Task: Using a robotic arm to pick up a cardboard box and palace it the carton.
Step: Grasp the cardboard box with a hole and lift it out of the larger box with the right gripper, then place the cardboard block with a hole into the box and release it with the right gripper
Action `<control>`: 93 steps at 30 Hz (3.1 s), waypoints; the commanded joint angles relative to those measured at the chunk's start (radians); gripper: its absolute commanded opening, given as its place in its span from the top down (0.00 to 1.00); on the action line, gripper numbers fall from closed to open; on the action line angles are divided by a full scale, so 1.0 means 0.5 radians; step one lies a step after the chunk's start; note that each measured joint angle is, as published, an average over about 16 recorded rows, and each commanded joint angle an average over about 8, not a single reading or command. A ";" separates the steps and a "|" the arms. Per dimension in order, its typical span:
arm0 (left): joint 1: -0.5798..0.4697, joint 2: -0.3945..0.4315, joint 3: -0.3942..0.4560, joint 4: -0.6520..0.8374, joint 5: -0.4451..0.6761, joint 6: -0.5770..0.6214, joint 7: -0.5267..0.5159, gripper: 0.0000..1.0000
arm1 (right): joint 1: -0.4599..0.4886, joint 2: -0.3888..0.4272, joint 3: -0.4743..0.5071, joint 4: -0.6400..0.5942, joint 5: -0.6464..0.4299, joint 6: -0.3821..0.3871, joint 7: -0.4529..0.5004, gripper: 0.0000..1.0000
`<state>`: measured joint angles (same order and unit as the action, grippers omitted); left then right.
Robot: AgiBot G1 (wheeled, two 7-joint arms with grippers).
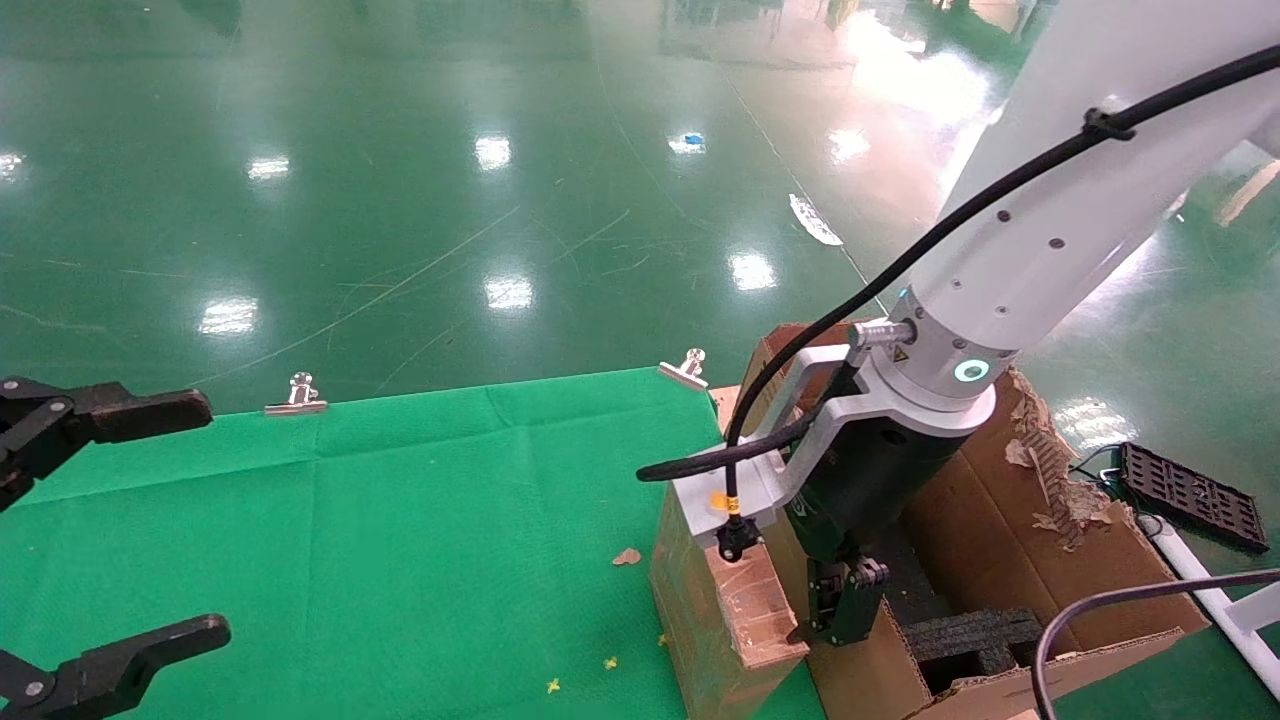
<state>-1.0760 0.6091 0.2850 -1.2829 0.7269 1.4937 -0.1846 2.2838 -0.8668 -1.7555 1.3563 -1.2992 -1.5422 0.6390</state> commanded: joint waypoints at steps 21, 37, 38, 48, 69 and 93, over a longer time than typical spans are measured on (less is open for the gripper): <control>-0.001 -0.001 0.003 0.000 -0.002 -0.001 0.002 0.00 | 0.048 0.187 -0.132 -0.034 0.126 0.283 1.605 0.00; -0.001 -0.002 0.005 0.000 -0.004 -0.002 0.003 0.01 | -0.133 0.074 -0.213 -0.029 0.070 0.376 1.723 0.55; -0.001 -0.002 0.005 0.000 -0.004 -0.002 0.003 0.03 | -0.141 0.066 -0.218 -0.028 0.061 0.381 1.725 0.67; -0.001 -0.003 0.007 0.000 -0.005 -0.003 0.003 0.87 | -0.178 0.035 -0.246 -0.020 0.013 0.396 1.731 1.00; -0.002 -0.004 0.009 0.000 -0.006 -0.004 0.005 1.00 | -0.188 0.059 -0.262 -0.021 -0.011 0.393 1.720 1.00; -0.003 -0.005 0.012 0.000 -0.009 -0.005 0.006 1.00 | 0.389 0.789 0.169 -0.426 0.048 0.537 0.950 1.00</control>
<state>-1.0773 0.6066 0.2912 -1.2829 0.7227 1.4910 -0.1815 2.4704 -0.4753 -1.6806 1.1523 -1.2837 -1.2806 1.1244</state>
